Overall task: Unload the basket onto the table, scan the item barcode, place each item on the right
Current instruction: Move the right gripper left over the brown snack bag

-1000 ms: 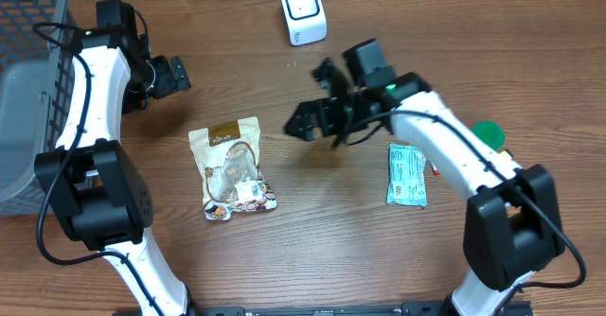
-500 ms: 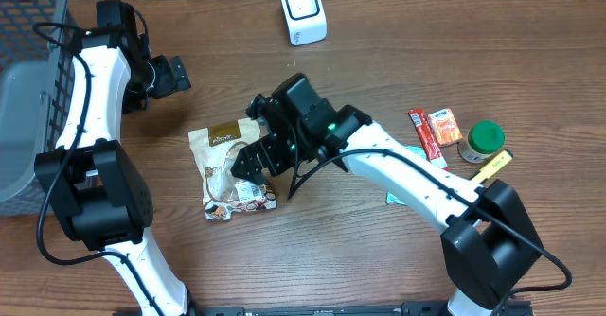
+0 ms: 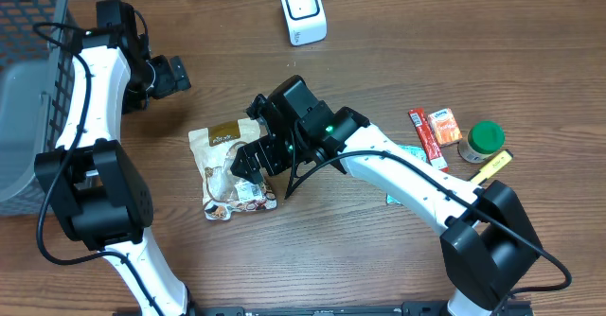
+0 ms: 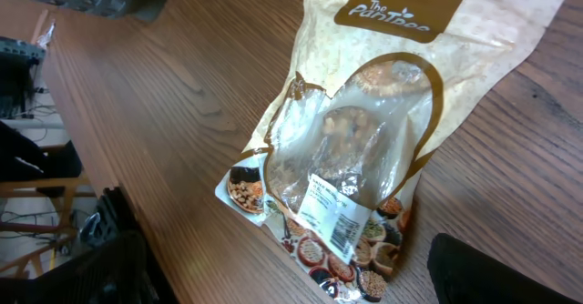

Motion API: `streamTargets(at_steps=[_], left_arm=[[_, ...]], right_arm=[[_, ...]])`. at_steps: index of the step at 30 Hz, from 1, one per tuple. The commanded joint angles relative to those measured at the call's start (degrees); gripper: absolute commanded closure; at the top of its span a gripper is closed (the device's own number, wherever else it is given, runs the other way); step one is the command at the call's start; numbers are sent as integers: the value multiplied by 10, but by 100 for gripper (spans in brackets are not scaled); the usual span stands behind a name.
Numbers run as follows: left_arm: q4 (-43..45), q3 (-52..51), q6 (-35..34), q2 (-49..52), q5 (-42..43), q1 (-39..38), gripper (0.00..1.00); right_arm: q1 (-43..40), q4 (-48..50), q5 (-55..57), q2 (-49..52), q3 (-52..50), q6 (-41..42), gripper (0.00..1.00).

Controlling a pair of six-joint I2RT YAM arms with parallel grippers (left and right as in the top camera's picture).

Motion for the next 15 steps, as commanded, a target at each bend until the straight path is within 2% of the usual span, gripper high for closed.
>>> streamTargets(at_steps=[1, 15], left_arm=[[1, 11, 7, -24, -2, -1, 0], [1, 11, 6, -24, -2, -1, 0]], right_arm=[[-5, 2, 22, 0, 5, 4, 0], [-6, 4, 23, 0, 5, 4, 0]])
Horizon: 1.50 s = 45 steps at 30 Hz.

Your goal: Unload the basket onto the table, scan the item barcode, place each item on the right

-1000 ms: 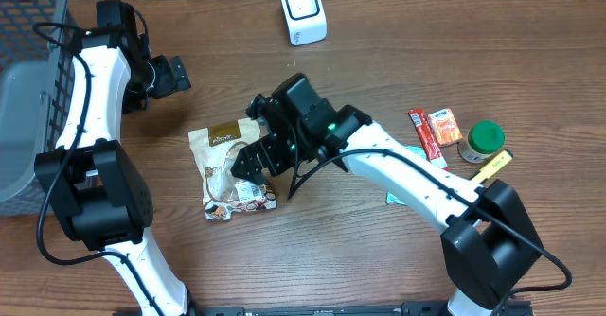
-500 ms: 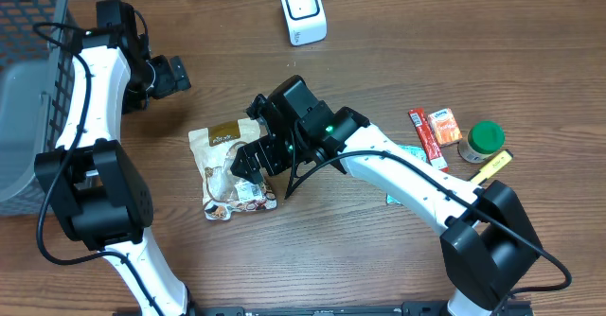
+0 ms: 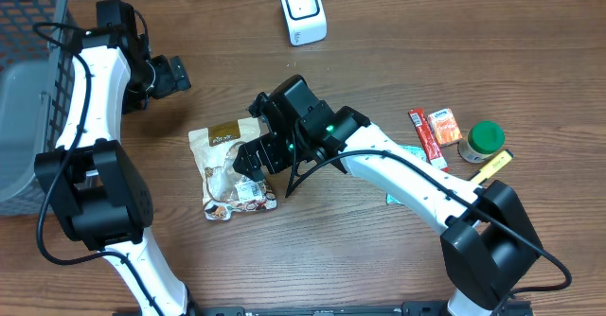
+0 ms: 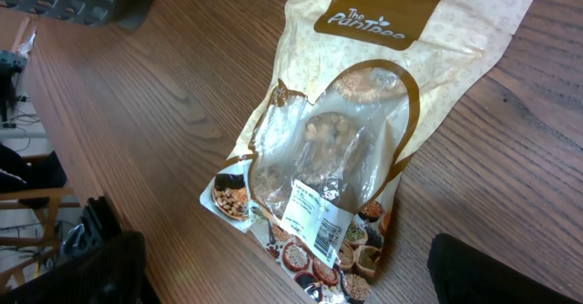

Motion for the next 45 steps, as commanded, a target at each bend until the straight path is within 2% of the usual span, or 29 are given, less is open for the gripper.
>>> streamTargets(at_steps=[1, 14, 21, 25, 28, 40, 45], left_arm=[[1, 11, 6, -24, -2, -1, 0], [1, 11, 6, -24, -2, -1, 0], [1, 11, 7, -24, -2, -1, 0], [1, 11, 6, -24, -2, -1, 0], [1, 11, 7, -24, -2, -1, 0], [1, 11, 7, -24, -2, -1, 0], [1, 11, 6, -24, -2, -1, 0]], right_arm=[[-4, 3, 4, 0, 5, 3, 0], [-12, -10, -16, 0, 9, 20, 0], [-52, -44, 134, -1, 37, 269, 0], [-85, -129, 259, -1, 37, 464, 0], [-105, -183, 316, -1, 37, 542, 0], [-123, -197, 316, -1, 37, 549, 0], [-123, -190, 235, -1, 37, 549, 0]])
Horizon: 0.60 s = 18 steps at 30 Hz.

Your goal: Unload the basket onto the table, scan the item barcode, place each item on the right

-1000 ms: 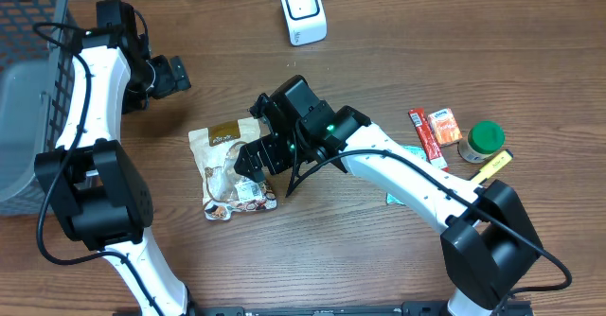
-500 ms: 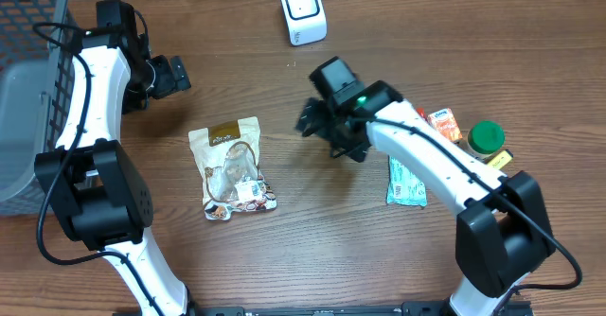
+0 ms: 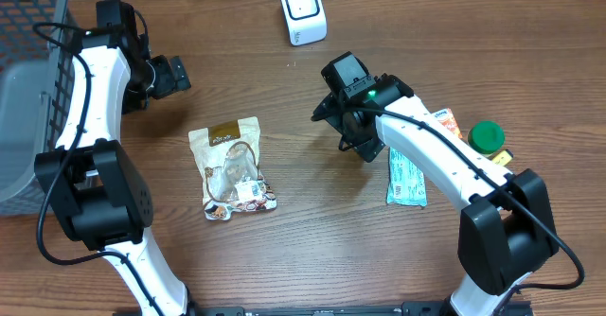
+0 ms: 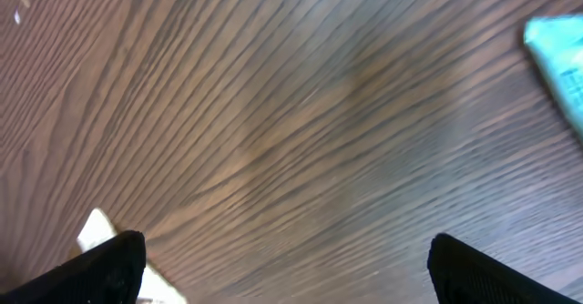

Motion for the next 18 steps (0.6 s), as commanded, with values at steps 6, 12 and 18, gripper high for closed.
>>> streamTargets(at_steps=[6, 12, 18], left_arm=[[1, 11, 6, -24, -2, -1, 0], [1, 11, 7, -24, -2, -1, 0], [1, 11, 7, -24, -2, -1, 0]], right_arm=[[-1, 6, -23, -1, 11, 61, 0], [-1, -25, 52, -1, 11, 105, 0], [-1, -9, 19, -1, 11, -116, 0]])
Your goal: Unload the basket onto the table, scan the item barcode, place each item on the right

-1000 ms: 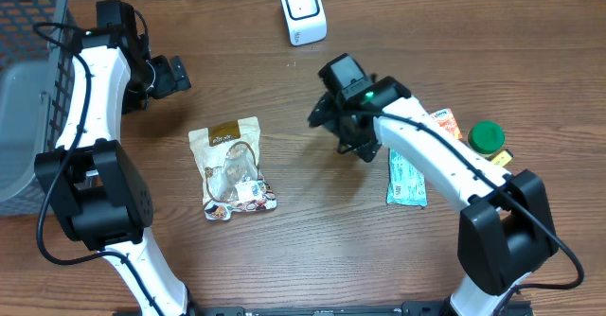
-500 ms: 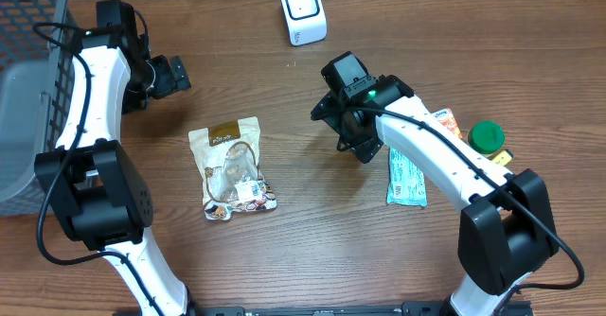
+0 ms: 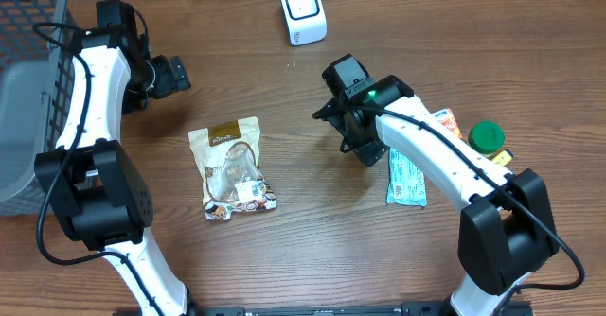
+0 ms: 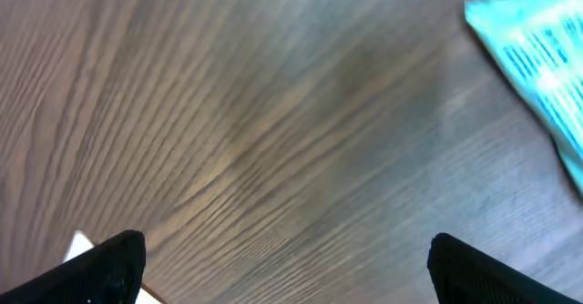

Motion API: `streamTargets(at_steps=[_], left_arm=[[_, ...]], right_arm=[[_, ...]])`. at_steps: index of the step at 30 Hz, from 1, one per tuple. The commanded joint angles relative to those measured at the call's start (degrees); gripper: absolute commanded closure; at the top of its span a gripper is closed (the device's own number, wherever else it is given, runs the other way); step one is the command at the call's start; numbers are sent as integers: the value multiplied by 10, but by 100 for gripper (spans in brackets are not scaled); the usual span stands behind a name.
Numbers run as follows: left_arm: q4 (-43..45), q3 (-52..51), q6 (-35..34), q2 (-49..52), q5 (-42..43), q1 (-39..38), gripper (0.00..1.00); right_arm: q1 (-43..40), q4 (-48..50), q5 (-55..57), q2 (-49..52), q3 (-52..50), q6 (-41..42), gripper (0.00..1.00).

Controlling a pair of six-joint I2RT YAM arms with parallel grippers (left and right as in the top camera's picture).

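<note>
The white barcode scanner (image 3: 302, 11) stands upright at the back of the table. A beige and brown snack pouch (image 3: 231, 167) lies flat left of centre, label up. My right gripper (image 3: 358, 150) hangs over bare wood right of centre, close to a teal packet (image 3: 407, 176). In the right wrist view the right gripper (image 4: 287, 269) is open, its two dark fingertips (image 4: 109, 266) wide apart with nothing between them, and the teal packet (image 4: 537, 58) shows at the upper right. My left gripper (image 3: 171, 75) is at the back left, away from the items; its jaws do not show clearly.
A grey mesh basket (image 3: 28, 89) fills the left edge. At the right lie a red sachet (image 3: 425, 136), an orange packet (image 3: 444, 126), a green-lidded jar (image 3: 483, 140) and a yellow item (image 3: 490, 167).
My right gripper has shifted slightly, and more of the teal packet now shows in its wrist view. The pouch and the left arm have not moved.
My right gripper was open low over the snack pouch at the two oldest moments. Later it was away to the right, over bare wood beside the teal packet, with the pouch left lying in the same spot. It stays there now.
</note>
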Motion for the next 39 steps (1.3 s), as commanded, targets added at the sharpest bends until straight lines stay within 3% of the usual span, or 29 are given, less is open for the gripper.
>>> streamTargets(at_steps=[1, 6, 11, 14, 23, 27, 29, 32, 34, 39], left_arm=[[1, 11, 7, -24, -2, -1, 0], [1, 11, 6, -24, -2, -1, 0], [1, 11, 6, -24, -2, -1, 0], [1, 11, 6, -24, -2, -1, 0], [1, 11, 7, -24, -2, -1, 0], [1, 11, 7, -24, -2, -1, 0], [1, 11, 6, -24, -2, -1, 0], [1, 11, 6, -24, -2, -1, 0], [1, 11, 7, -24, -2, -1, 0], [1, 11, 7, -24, -2, -1, 0]], right_arm=[[-1, 24, -24, -1, 11, -209, 0], [-1, 12, -150, -1, 11, -567, 0], [-3, 18, -52, -1, 11, -689, 0], [-6, 18, -2, -1, 11, -691, 0], [-5, 64, -10, -1, 11, -692, 0], [-5, 86, -56, -1, 11, -788, 0], [-5, 104, -99, -1, 12, -796, 0], [-4, 132, -195, -1, 12, -773, 0], [1, 163, -257, 0, 11, -730, 6], [38, 234, -266, 0, 11, -650, 5]])
